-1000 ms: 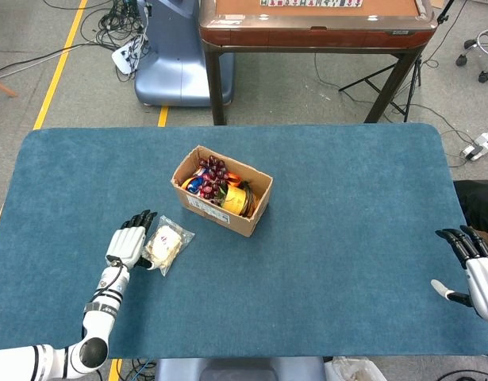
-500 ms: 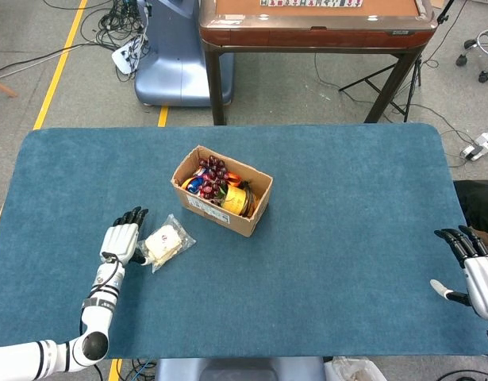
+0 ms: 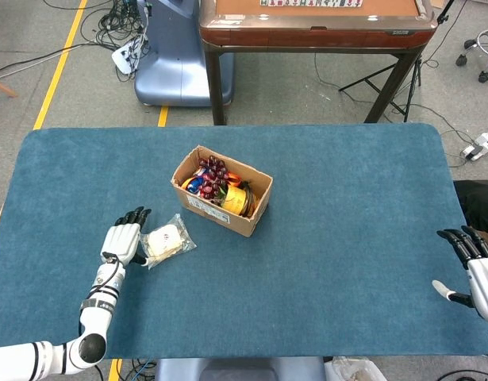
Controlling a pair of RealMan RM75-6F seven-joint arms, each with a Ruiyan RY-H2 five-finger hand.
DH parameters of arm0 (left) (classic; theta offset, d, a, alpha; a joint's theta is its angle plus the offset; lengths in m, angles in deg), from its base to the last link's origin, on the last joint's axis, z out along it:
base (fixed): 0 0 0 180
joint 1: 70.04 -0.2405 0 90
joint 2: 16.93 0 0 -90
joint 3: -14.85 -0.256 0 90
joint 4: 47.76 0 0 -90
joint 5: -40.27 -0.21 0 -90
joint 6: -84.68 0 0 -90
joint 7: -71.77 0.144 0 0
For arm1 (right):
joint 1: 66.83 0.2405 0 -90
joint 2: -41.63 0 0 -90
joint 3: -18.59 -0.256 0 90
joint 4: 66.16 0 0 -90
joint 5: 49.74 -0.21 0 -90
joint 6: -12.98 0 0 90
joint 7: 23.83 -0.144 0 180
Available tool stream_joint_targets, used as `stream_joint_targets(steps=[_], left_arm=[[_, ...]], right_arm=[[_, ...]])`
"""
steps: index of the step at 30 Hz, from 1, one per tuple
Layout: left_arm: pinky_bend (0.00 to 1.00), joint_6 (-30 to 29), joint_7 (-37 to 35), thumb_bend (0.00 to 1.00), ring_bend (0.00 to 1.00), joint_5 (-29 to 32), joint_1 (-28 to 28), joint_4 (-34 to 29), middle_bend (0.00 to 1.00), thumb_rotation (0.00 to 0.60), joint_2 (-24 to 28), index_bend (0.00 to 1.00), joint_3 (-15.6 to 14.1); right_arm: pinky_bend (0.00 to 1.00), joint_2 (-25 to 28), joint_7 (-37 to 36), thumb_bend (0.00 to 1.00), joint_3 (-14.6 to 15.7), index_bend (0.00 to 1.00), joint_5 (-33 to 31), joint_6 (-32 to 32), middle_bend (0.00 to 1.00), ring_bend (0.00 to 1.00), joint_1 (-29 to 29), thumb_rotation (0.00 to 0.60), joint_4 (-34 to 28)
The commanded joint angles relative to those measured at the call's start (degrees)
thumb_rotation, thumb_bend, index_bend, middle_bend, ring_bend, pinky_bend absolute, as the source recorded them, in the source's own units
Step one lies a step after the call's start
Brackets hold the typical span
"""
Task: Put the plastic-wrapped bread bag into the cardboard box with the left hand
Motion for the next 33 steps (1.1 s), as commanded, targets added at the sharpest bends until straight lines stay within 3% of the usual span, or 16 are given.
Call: stream_joint_targets(steps=[1, 10, 25, 30, 33], left_arm=[[0.09, 0.0, 1.8, 0.06, 0.0, 1.6, 0.8, -2.9, 0.0, 0.6, 1.4, 0.0, 0.1], [0.09, -0.2, 3.8, 0.06, 0.0, 4.0, 2.8, -3.4, 0.0, 0.6, -0.3, 0.0, -0.2], [0.09, -1.9, 5.9, 0.06, 0.0, 4.1, 4.3, 7.3, 0.0, 0.6, -8.6, 0.0, -2.1], [0.17, -2.9, 4.3, 0.06, 0.01, 2.7, 3.4, 10.7, 0.0, 0.6, -10.7, 0.0, -1.9], [0.22, -3.5, 3.3, 0.06, 0.08, 1.1, 2.9, 12.4, 0.02, 0.6, -11.8, 0.01, -1.9]], right_arm=[[0.41, 0.1, 0.0, 0.03, 0.1, 0.2, 0.2, -0.3, 0.21, 0.1, -0.2, 0.6, -0.2], [0.41, 0.8, -0.7, 0.03, 0.0, 0.2, 0.7, -1.3, 0.21, 0.1, -0.7, 0.6, -0.6], [0.41, 1.1, -1.3, 0.03, 0.0, 0.2, 1.2, -1.8, 0.21, 0.1, -0.9, 0.6, -0.6], [0.41, 1.1, -1.3, 0.03, 0.0, 0.2, 1.2, -1.7, 0.22, 0.1, -0.9, 0.6, -0.6], [0.41, 1.0, -1.1, 0.03, 0.0, 0.2, 1.1, -1.4, 0.22, 0.1, -0.8, 0.6, -0.5]])
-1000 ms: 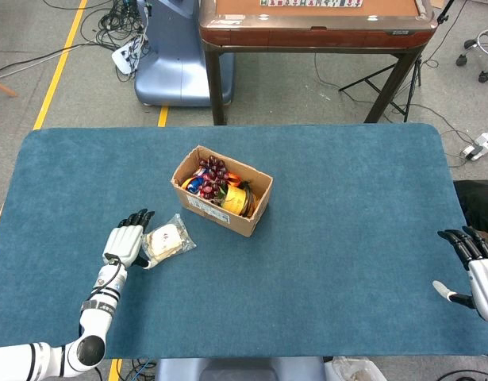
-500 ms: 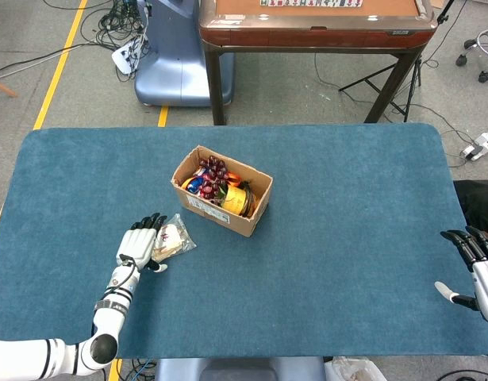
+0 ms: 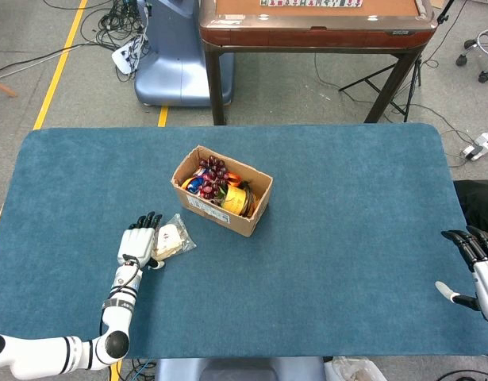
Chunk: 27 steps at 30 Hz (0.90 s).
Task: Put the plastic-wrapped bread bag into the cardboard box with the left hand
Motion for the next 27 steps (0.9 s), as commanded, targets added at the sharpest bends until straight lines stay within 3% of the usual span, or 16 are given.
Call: stream_joint_targets(steps=[1, 5, 11, 18, 27], left_arm=[[0.24, -0.6, -1.2, 0.06, 0.11, -1.7, -0.7, 1.6, 0.05, 0.6, -1.1, 0.03, 0.0], [0.27, -0.8, -2.0, 0.06, 0.2, -3.4, -1.3, 2.6, 0.19, 0.6, -1.6, 0.19, 0.1], [0.28, -1.1, -4.0, 0.1, 0.25, -5.9, -2.6, 3.3, 0.33, 0.6, -1.5, 0.36, 0.5], [0.29, -0.9, -6.2, 0.17, 0.28, -8.4, -3.8, 3.3, 0.42, 0.6, -1.1, 0.46, 1.0], [0.3, -1.3, -6.4, 0.2, 0.3, -9.9, -5.5, 0.6, 0.48, 0.6, 2.5, 0.51, 1.5]], right_arm=[[0.41, -0.1, 0.1, 0.03, 0.0, 0.2, 0.0, 0.1, 0.22, 0.1, 0.1, 0.6, 0.0], [0.41, -0.1, 0.2, 0.03, -0.1, 0.21, -0.2, 0.2, 0.22, 0.1, 0.1, 0.6, 0.0], [0.41, -0.2, 0.2, 0.03, -0.1, 0.21, -0.2, 0.4, 0.22, 0.1, 0.2, 0.6, 0.1], [0.41, -0.2, 0.2, 0.03, -0.1, 0.21, -0.4, 0.7, 0.22, 0.1, 0.3, 0.6, 0.1], [0.41, -0.2, 0.0, 0.03, -0.2, 0.21, -0.6, 1.0, 0.22, 0.1, 0.4, 0.6, 0.1]])
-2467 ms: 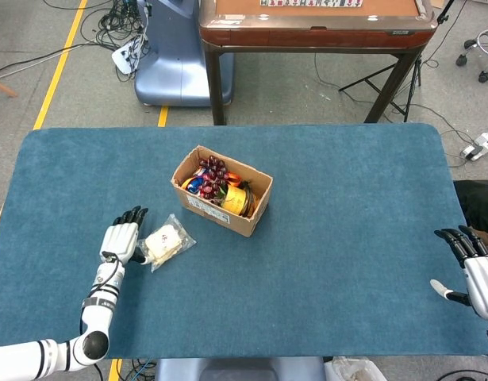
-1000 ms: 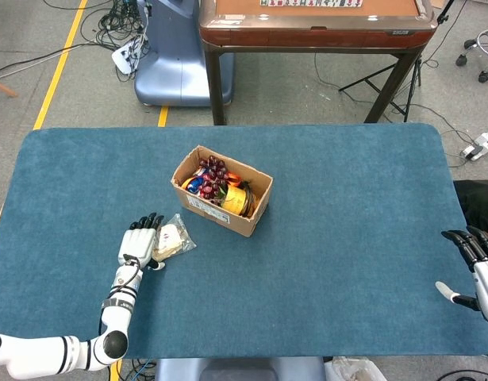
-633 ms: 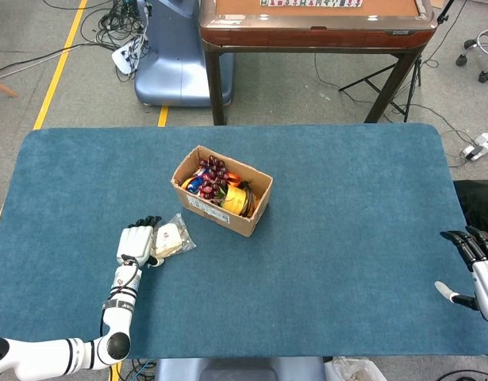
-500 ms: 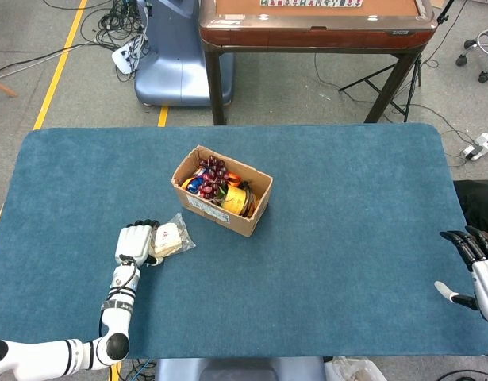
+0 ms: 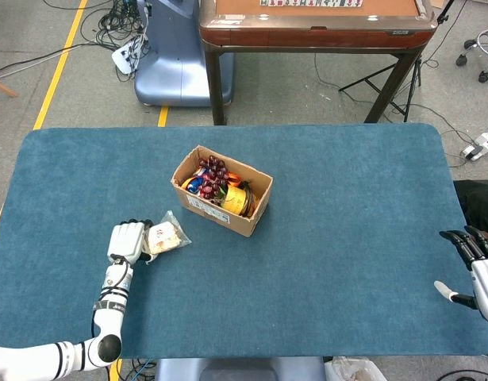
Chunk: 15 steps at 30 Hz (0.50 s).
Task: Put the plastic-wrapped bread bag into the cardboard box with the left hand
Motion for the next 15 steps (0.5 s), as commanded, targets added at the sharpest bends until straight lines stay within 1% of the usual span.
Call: stream_joint_targets(steps=[1, 8, 11, 15], left_arm=[[0.3, -0.3, 0.2, 0.2, 0.3, -0.5, -0.7, -1.6, 0.48, 0.6, 2.0, 0.51, 0.2], [0.31, -1.0, -0.1, 0.2, 0.3, -1.4, -2.4, -6.5, 0.48, 0.6, 7.5, 0.51, 0.6], [0.31, -1.1, -0.2, 0.2, 0.3, -2.0, -2.8, -8.0, 0.48, 0.6, 9.5, 0.51, 0.6], [0.31, -0.8, -0.9, 0.2, 0.3, -2.6, -3.1, -9.5, 0.48, 0.6, 12.3, 0.51, 1.4]], right_arm=[[0.41, 0.0, 0.0, 0.03, 0.0, 0.21, 0.0, 0.1, 0.22, 0.1, 0.0, 0.6, 0.0], [0.41, 0.0, 0.3, 0.03, 0.1, 0.21, 0.1, 0.1, 0.22, 0.1, 0.0, 0.6, -0.2], [0.41, 0.0, 0.4, 0.03, 0.1, 0.21, 0.2, 0.0, 0.22, 0.1, 0.0, 0.6, -0.2], [0.41, 0.0, 0.5, 0.03, 0.1, 0.21, 0.3, 0.0, 0.22, 0.1, -0.1, 0.6, -0.3]])
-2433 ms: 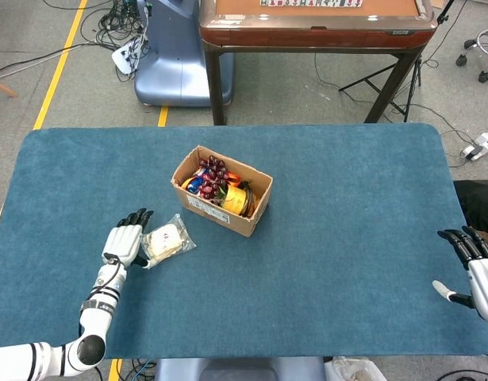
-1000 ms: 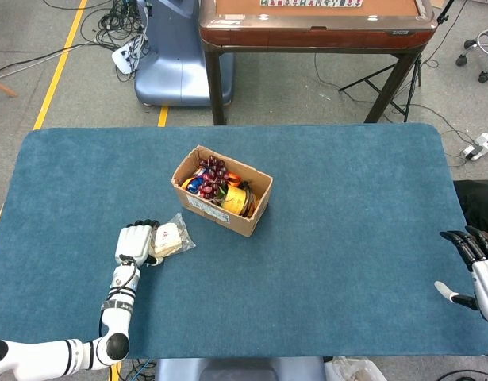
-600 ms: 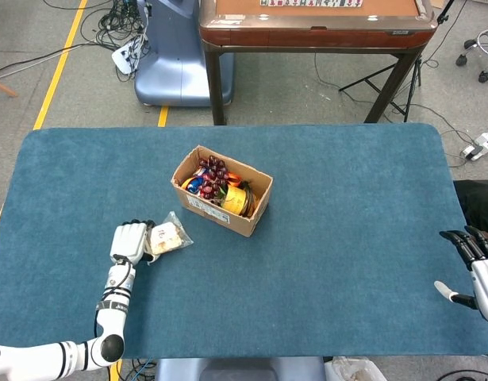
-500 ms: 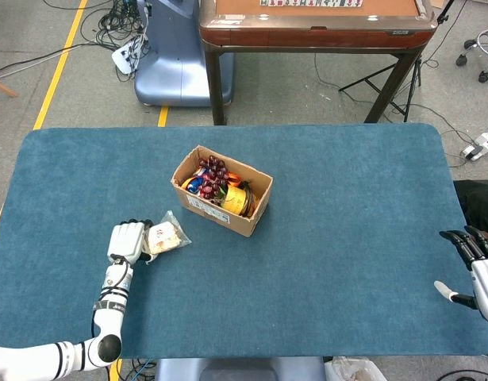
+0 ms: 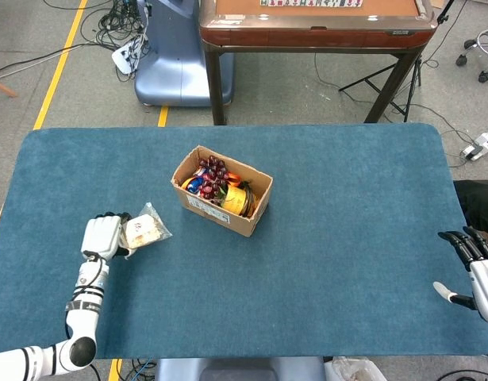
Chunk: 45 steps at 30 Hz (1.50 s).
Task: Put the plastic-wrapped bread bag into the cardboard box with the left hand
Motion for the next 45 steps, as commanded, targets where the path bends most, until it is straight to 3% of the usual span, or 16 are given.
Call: stream_joint_targets(steps=[1, 18, 32, 45], left_arm=[[0.31, 0.5, -0.7, 0.2, 0.3, -0.6, -0.3, -1.1, 0.48, 0.6, 2.2, 0.5, 0.7], [0.32, 6.7, -7.0, 0.2, 0.3, -4.0, 1.1, 0.3, 0.48, 0.6, 12.7, 0.48, 4.0], [0.34, 14.3, -15.3, 0.19, 0.28, -7.7, 4.9, 3.9, 0.47, 0.6, 16.7, 0.46, 6.9], [0.34, 22.7, -26.7, 0.19, 0.27, -21.3, 12.2, 5.5, 0.47, 0.6, 15.2, 0.47, 7.6]], right_arm=[[0.41, 0.0, 0.0, 0.03, 0.0, 0.21, 0.0, 0.0, 0.22, 0.1, 0.0, 0.6, 0.0], [0.41, -0.2, 0.6, 0.03, 0.2, 0.21, 0.2, 0.4, 0.22, 0.1, 0.1, 0.6, -0.1], [0.41, -0.4, 1.3, 0.03, 0.5, 0.21, 0.0, 1.2, 0.22, 0.1, 0.4, 0.6, -0.2], [0.41, -0.8, 2.2, 0.03, 1.0, 0.21, 0.1, 2.3, 0.22, 0.1, 0.6, 0.6, -0.1]])
